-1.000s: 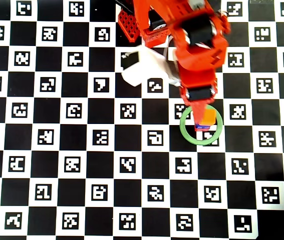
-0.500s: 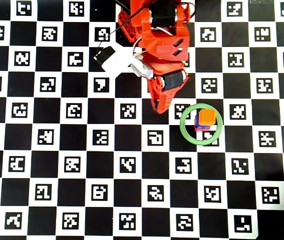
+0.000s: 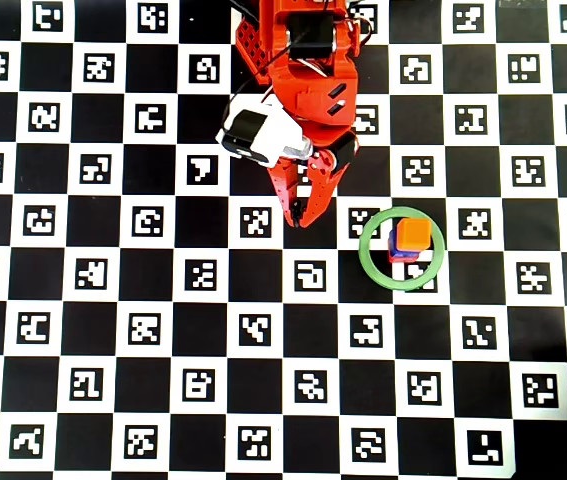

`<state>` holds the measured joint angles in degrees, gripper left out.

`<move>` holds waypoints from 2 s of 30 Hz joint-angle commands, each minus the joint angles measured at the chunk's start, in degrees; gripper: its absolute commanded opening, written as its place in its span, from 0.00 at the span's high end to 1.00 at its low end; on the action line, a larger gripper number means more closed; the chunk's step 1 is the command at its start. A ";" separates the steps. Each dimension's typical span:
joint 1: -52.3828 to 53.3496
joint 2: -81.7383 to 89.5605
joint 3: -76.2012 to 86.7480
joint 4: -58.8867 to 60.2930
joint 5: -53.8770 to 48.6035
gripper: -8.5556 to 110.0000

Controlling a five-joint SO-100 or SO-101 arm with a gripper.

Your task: Grab the red cube then put it in the green circle then put the blue cube on top and finally the orange cube on top

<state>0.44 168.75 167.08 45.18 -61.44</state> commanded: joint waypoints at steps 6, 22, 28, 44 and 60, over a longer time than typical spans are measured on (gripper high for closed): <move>-0.88 6.15 5.71 3.25 -3.16 0.98; -0.62 18.28 13.62 15.64 -11.34 0.98; -1.23 22.32 14.41 21.45 -12.92 0.98; -0.79 23.82 14.50 33.31 -25.05 0.98; -0.88 23.82 14.50 33.31 -24.79 0.98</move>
<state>-0.62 189.67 179.21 72.07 -85.96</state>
